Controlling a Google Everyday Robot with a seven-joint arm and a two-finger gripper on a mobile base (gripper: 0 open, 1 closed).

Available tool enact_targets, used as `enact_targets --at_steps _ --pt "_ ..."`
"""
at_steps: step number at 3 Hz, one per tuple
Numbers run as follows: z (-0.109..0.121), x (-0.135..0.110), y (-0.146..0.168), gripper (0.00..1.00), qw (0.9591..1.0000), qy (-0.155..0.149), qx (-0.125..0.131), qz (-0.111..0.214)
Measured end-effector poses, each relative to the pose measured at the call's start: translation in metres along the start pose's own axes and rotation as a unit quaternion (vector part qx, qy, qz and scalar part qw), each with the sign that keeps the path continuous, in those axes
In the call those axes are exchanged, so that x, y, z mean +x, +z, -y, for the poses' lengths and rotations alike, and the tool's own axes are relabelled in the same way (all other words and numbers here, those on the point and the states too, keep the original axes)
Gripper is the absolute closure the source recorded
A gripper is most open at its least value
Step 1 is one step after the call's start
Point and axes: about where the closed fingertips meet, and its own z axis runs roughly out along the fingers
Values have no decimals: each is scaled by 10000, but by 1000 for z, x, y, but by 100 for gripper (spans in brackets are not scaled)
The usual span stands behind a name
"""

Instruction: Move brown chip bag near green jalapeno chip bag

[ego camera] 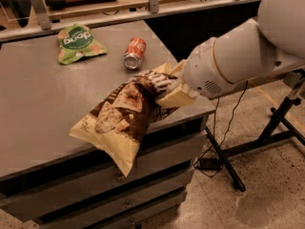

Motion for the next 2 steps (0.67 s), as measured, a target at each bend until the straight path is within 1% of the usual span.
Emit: enact_targets --at_steps 1,2 --pt "13 11 -21 100 9953 215 901 -277" --pt "32 17 -72 100 9698 320 2315 -706"
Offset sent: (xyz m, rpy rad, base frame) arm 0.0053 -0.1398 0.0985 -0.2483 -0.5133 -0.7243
